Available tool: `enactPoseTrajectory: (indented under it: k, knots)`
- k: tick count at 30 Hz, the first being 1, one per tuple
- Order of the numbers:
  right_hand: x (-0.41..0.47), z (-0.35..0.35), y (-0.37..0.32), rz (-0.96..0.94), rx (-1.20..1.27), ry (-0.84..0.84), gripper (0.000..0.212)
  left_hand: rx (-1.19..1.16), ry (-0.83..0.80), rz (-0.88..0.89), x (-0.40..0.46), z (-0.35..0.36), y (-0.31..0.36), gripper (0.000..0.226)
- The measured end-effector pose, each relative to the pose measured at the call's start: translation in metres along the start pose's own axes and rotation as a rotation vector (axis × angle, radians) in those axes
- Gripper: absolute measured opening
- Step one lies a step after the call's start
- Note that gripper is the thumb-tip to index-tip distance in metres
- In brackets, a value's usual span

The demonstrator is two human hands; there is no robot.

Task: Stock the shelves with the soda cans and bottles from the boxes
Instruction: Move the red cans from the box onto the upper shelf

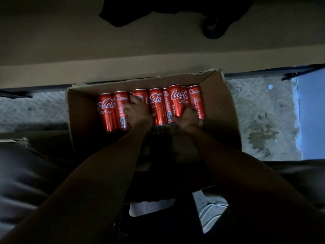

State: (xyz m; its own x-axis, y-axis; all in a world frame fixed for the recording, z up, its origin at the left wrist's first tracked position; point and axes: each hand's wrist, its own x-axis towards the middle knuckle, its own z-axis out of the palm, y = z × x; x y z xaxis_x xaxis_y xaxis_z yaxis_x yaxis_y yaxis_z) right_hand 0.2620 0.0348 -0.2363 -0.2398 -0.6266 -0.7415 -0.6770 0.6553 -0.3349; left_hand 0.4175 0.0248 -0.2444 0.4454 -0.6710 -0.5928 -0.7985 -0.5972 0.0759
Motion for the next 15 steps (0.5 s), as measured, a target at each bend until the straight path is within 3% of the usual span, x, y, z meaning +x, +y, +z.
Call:
enactPoseTrajectory:
  k: [4,15]
  knots:
    - [-0.002,0.001,0.003,0.008,0.043,-0.012,0.073,0.027,0.072,0.008,-0.005,0.006,0.002,0.092]
    - [-0.032,0.001,0.021,0.064,0.427,-0.138,0.072,-0.271,-0.154,0.020,-0.010,-0.020,-0.007,0.098]
